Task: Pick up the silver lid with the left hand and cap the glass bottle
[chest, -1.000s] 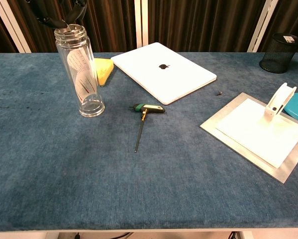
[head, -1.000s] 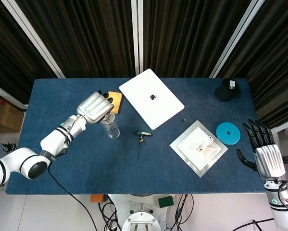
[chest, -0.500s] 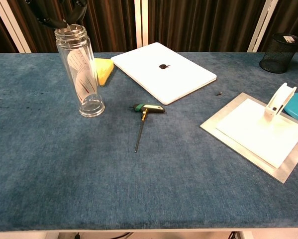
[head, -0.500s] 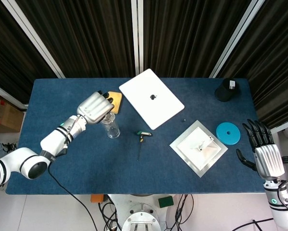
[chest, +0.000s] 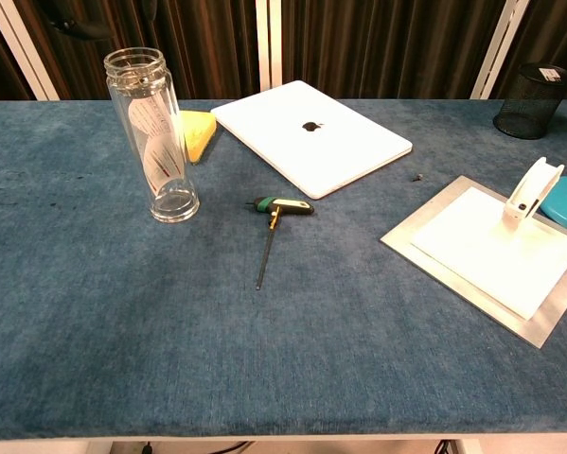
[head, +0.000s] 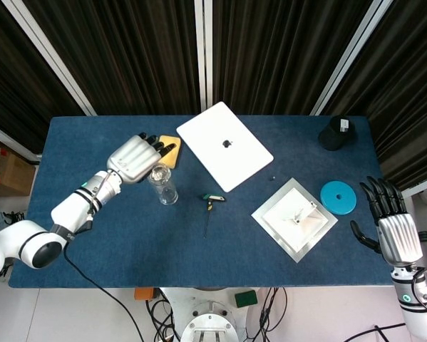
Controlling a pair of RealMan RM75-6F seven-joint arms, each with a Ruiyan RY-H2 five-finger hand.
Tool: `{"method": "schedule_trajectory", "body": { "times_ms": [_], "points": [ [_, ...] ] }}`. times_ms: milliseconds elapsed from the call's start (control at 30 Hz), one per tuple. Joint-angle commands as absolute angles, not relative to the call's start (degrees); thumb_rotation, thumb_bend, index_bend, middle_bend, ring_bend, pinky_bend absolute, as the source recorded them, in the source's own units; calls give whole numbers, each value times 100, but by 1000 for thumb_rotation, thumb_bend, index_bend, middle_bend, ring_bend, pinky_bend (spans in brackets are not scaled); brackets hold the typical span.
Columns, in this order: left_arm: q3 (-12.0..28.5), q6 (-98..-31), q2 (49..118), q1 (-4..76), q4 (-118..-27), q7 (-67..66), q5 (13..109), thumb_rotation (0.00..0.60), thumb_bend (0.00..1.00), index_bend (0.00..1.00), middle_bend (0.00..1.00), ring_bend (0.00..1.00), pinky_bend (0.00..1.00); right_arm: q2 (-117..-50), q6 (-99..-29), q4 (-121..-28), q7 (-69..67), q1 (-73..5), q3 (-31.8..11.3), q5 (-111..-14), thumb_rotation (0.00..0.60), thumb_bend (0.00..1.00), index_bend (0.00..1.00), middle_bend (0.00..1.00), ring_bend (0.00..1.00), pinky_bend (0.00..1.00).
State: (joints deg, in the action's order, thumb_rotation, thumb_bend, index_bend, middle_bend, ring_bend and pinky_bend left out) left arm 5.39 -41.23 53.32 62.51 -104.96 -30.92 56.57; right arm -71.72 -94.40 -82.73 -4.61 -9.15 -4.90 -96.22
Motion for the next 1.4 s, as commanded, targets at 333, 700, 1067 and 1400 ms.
{"method": "schedule_trajectory", "body": {
  "times_ms": [333, 700, 1067, 1400],
  "points": [
    [544, -5469, 4788, 5202, -11194, -2274, 6462, 496, 1, 116, 231, 164, 274, -7160, -9505, -8242, -509, -865, -498, -9585, 600, 328, 0, 0, 0, 32],
    [-782, -9171, 5861, 1769, -10127, -1011, 8289, 315, 0, 139, 180, 114, 232, -6901, -9130, -8020, -135, -543, -202, -9171, 600, 301, 0, 0, 0, 5],
    [-957, -9835, 6823, 578, -8681, -609, 8530, 0, 0, 0, 26, 2, 131, -6769, -8819, -8307, 551, -265, -121, -8632, 600, 291, 0, 0, 0, 0],
    [-897, -9420, 6718, 591, -8728, -686, 8889, 0, 0, 0, 26, 2, 125, -6905, -8908, -8115, 308, -174, -133, -8691, 600, 295, 0, 0, 0, 0]
  ]
}}
